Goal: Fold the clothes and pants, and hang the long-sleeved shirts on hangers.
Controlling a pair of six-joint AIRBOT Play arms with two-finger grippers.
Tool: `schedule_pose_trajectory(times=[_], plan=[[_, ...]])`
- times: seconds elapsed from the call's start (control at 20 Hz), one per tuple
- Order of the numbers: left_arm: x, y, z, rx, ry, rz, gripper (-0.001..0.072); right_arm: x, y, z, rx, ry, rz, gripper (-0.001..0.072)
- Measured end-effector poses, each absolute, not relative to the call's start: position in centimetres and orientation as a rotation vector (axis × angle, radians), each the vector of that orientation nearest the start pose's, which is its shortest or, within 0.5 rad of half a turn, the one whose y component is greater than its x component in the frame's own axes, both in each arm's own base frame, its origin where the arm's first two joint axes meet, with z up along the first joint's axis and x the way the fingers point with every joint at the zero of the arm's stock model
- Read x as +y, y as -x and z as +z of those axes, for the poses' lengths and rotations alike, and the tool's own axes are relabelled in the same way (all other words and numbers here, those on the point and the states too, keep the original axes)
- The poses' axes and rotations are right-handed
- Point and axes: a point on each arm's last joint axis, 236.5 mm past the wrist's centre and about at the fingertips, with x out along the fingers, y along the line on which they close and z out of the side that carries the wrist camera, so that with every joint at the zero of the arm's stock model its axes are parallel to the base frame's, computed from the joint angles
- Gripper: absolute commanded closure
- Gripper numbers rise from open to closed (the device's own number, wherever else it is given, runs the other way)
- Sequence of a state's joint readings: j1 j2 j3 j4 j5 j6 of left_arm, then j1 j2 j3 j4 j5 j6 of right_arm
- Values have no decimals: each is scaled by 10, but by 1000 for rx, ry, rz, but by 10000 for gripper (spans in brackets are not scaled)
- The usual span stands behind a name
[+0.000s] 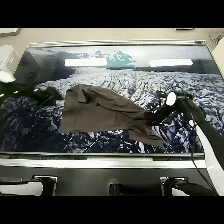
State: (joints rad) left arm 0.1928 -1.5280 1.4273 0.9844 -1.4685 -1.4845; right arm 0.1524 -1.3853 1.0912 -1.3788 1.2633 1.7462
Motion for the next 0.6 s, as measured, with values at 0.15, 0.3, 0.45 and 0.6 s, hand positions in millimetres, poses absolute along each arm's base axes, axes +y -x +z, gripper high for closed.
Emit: schedule_pose_trajectory(times=[0.15,0.3,0.45,0.6], plan=[[-13,-338,-3,1555,616,-197,129,95,-322,-52,1595,-205,93,667],[-11,-297,-42,1600,712,-166,130,99,-320,-51,1606,-216,108,667],[-18,-288,-66,1569,789,-160,130,102,-314,-50,1632,-231,118,667],[-26,-299,-77,1502,859,-176,130,104,-309,-49,1654,-237,125,667]])
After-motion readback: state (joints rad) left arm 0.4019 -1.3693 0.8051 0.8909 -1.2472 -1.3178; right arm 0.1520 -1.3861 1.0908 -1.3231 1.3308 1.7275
